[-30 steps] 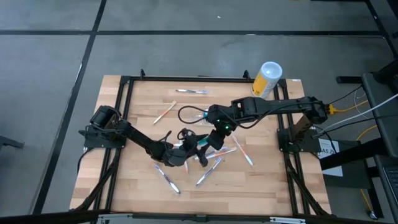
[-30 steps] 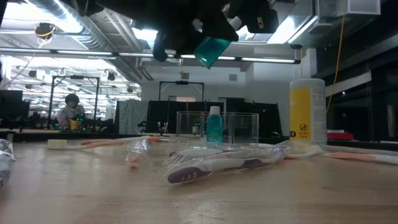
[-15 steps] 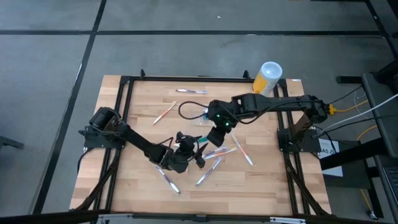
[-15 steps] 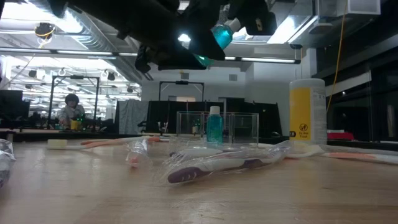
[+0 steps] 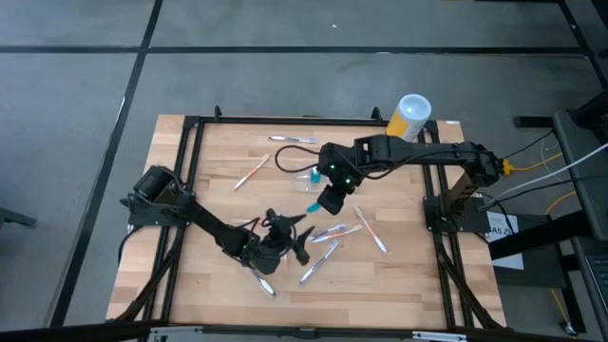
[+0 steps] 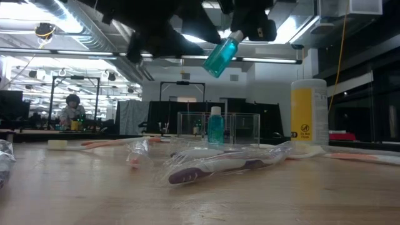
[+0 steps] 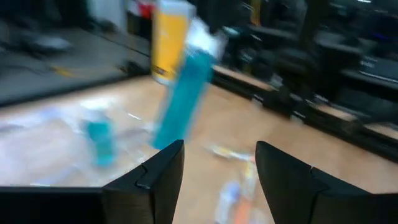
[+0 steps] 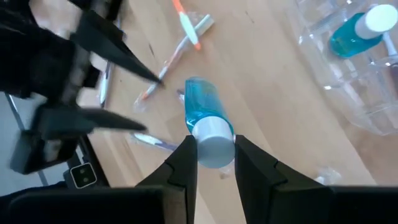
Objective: Pick & Place toothbrushing station
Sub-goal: Put the blue mouthwash into the middle section of the transparent organizer
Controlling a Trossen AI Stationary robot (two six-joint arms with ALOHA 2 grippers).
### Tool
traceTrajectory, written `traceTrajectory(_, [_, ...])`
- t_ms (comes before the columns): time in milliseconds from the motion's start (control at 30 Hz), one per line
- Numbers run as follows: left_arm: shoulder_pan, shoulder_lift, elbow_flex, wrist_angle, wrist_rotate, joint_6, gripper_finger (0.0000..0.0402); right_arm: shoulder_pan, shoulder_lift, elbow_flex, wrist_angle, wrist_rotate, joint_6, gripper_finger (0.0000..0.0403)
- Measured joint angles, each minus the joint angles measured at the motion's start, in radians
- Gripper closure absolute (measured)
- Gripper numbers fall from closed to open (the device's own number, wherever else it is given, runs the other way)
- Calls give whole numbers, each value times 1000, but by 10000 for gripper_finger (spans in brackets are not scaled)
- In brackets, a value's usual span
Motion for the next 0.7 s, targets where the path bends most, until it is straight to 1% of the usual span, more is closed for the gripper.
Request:
traceTrajectory(33, [-6, -10, 0, 4, -49, 23, 214, 0, 0, 0, -3, -2, 0, 321])
traceTrajectory(67, [-8, -22, 1, 5, -77, 46, 216, 1, 0, 0, -6, -7, 0, 321])
traceTrajectory(100, [-6, -33, 1, 4, -84, 70, 219, 3, 0, 0, -8, -12, 0, 321])
traceTrajectory(200, [22, -43, 2, 0, 8, 112, 225, 9, 0, 0, -8, -20, 0, 321])
traceTrajectory(333, [58, -44, 2, 0, 101, 109, 230, 15, 0, 0, 0, -22, 2, 321])
traceTrajectory(433, [71, -44, 2, -1, 139, 108, 233, 19, 0, 0, 0, -22, 8, 321])
traceTrajectory(700, [76, -44, 2, -1, 189, 93, 242, 19, 0, 0, 28, -21, 12, 321])
